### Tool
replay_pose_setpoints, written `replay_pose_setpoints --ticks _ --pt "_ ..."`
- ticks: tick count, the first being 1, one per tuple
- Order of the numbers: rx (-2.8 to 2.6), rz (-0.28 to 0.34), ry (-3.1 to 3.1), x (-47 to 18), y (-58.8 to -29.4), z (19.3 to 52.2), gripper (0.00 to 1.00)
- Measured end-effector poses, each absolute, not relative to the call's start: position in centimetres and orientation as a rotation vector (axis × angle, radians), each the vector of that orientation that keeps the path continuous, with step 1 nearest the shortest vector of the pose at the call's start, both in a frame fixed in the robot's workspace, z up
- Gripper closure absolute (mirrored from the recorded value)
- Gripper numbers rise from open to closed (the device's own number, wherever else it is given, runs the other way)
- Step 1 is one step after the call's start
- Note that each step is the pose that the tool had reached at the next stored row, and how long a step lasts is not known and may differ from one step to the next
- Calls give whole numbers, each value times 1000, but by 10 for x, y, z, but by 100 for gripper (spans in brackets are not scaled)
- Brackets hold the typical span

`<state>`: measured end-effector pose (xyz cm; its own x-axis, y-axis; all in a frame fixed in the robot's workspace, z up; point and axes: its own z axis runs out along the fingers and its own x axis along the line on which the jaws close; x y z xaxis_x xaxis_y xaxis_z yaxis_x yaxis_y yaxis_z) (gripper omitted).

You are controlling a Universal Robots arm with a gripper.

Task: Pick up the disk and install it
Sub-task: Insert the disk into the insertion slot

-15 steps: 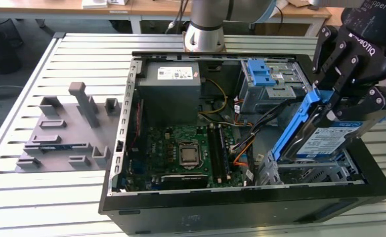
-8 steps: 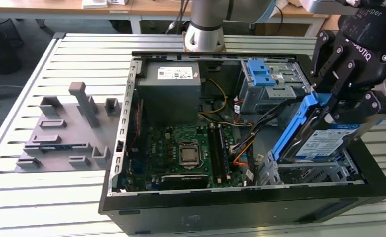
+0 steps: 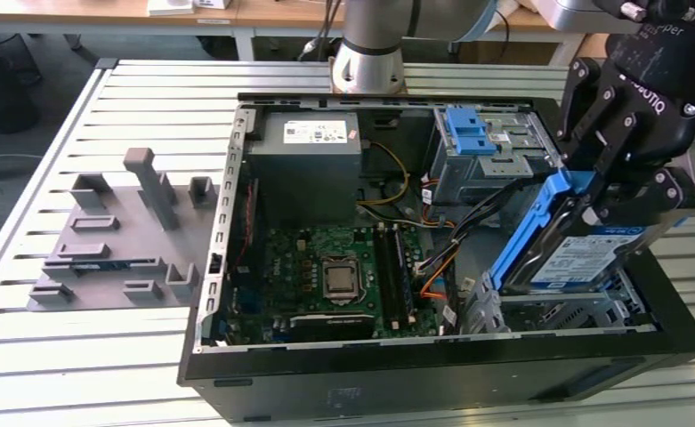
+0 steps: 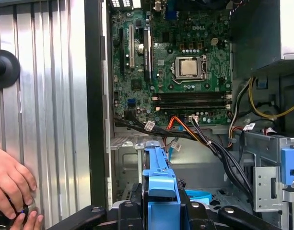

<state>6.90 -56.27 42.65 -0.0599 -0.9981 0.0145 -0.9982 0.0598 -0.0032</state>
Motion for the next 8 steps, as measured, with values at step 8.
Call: replay_pose_setpoints --ticks 8 --pt "2150 19 -2279 69 -563 422 64"
